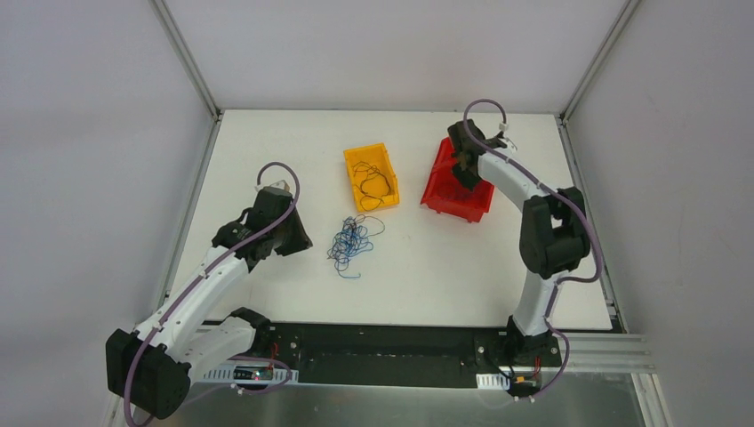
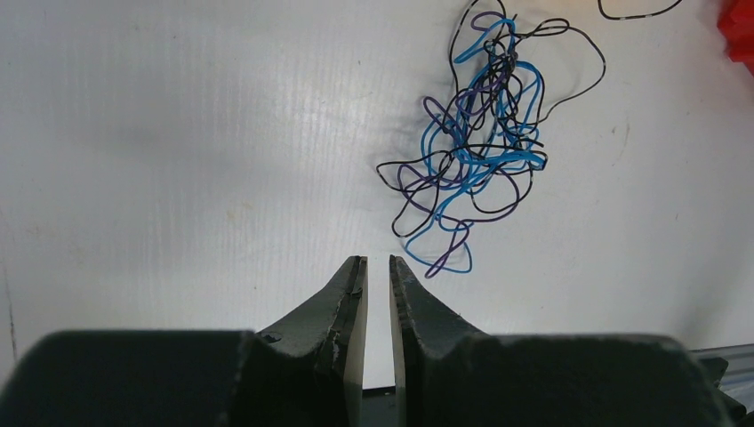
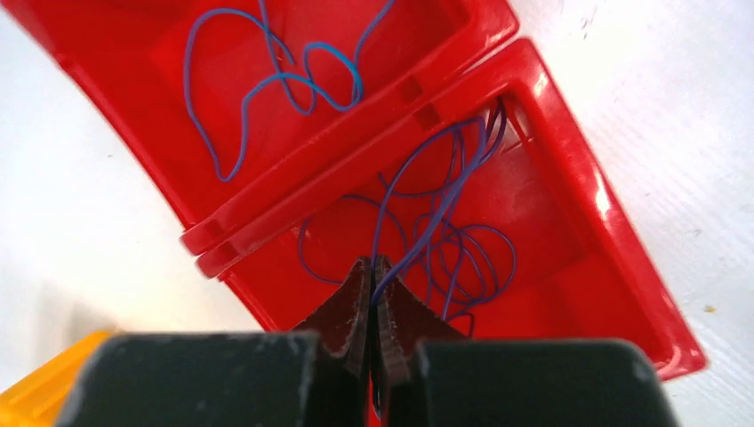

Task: Untangle the cables

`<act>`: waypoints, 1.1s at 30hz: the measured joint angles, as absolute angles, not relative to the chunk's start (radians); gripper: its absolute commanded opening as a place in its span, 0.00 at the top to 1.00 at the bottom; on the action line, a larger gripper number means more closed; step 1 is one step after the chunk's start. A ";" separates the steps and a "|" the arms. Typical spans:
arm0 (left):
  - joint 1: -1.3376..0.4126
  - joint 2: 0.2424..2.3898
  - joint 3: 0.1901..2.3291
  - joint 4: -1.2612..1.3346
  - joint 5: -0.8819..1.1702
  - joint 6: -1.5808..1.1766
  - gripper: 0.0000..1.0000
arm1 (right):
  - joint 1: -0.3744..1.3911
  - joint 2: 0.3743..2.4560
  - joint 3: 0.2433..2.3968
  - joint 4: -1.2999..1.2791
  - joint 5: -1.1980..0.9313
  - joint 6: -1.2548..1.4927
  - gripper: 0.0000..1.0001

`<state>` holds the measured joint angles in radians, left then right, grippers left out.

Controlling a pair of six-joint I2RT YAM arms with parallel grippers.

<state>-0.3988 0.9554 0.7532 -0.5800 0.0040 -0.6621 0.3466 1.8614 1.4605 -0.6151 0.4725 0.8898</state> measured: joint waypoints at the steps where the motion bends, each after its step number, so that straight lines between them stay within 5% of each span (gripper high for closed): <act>1: -0.399 0.955 0.754 -0.580 0.004 -0.662 0.84 | 0.347 1.884 1.475 -0.622 0.466 0.908 1.00; 19: -0.399 0.933 0.755 -0.580 0.019 -0.662 0.83 | 0.228 1.929 1.330 -0.600 0.244 1.291 1.00; 24: -0.399 0.930 0.755 -0.580 0.019 -0.662 0.83 | 0.228 1.925 1.343 -0.614 0.218 1.334 0.58; 33: -0.399 0.907 0.755 -0.580 0.019 -0.664 0.83 | 0.232 1.791 1.365 -0.680 0.268 1.361 0.56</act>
<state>-0.3988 0.9070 0.7551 -0.5800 0.0193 -0.6640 0.2317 1.7912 1.3647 -0.6800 0.2676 1.3605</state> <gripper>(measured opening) 0.167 0.443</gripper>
